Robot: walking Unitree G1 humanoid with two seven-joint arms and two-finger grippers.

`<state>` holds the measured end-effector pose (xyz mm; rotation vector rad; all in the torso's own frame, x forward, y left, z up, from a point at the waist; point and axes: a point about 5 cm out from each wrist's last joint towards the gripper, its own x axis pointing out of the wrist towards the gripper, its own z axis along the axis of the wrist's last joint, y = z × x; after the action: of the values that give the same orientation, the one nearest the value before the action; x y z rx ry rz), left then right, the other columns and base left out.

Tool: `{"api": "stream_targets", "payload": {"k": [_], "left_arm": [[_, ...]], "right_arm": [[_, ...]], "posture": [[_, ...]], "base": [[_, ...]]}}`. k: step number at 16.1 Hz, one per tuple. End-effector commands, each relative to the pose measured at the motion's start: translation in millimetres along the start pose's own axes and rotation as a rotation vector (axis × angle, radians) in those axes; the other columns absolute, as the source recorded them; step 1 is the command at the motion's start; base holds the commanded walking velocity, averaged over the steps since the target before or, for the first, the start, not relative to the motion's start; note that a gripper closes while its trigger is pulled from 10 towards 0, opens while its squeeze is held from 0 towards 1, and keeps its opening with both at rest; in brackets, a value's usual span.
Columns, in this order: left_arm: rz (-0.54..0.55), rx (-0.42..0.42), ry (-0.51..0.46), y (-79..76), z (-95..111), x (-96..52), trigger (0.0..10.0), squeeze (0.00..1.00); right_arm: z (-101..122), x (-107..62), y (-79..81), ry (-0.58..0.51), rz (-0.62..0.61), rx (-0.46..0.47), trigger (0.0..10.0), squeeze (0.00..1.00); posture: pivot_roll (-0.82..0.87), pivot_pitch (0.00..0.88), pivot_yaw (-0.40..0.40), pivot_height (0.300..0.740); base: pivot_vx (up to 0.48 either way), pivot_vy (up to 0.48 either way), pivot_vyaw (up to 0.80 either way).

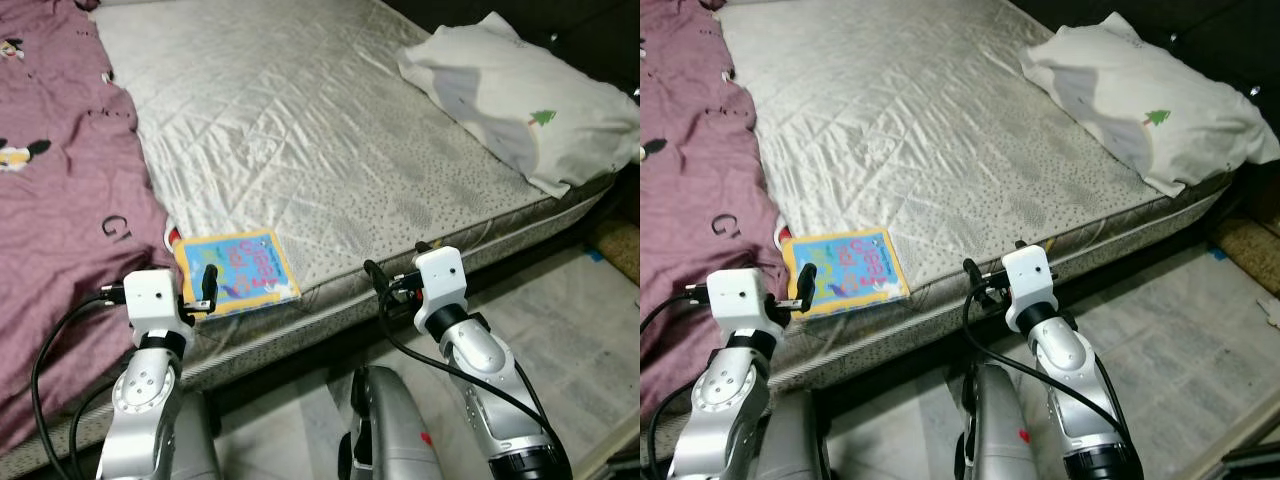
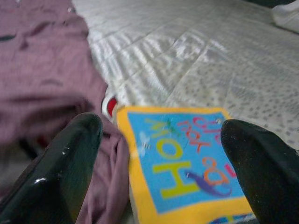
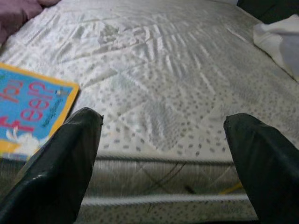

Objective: Clean up the room

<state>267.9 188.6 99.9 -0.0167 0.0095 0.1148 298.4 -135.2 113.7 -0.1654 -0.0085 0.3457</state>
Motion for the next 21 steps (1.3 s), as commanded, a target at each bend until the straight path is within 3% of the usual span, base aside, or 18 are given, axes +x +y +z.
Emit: {"api": "stream_targets", "payload": {"k": [1,6,10,12,15,21], "left_arm": [[0.036,-0.023,0.037,3.8,-5,0.7,10.0,0.0],[0.063,-0.073,0.11,10.2,-11,23.7,10.0,0.0],[-0.005,-0.138,0.187,-5.0,-16,44.0,10.0,0.0],[-0.009,-0.179,0.265,-11.8,-28,42.4,10.0,0.0],[0.025,-0.231,0.296,-11.2,-37,35.6,10.0,0.0],[0.128,-0.25,0.199,10.0,-24,33.0,10.0,0.0]], "right_arm": [[-4,-2.8,-4.1,0.024,-0.005,-0.005,10.0,0.0],[-3,-6.6,-11.7,0.033,-0.022,-0.016,10.0,0.0],[4,-16.8,-19.4,0.023,-0.026,-0.046,10.0,0.0],[1,-24.2,-21.7,0.042,-0.034,-0.058,10.0,0.0],[1,-29.3,-24.9,0.052,-0.036,-0.073,10.0,0.0],[5,-25.5,-30.5,0.055,-0.036,-0.095,10.0,0.0]], "posture": [[-0.04,0.16,-0.065,0.515],[-0.07,0.177,-0.077,0.515],[-0.11,0.187,-0.079,0.515],[-0.13,0.191,-0.079,0.515],[-0.14,0.196,-0.084,0.515],[-0.13,0.189,-0.095,0.515]], "base": [[0.0,0.0,0.0],[0.0,0.0,0.0],[0.0,0.0,0.0],[0.0,0.0,0.0],[0.0,0.0,0.0],[0.0,0.0,0.0]]}}
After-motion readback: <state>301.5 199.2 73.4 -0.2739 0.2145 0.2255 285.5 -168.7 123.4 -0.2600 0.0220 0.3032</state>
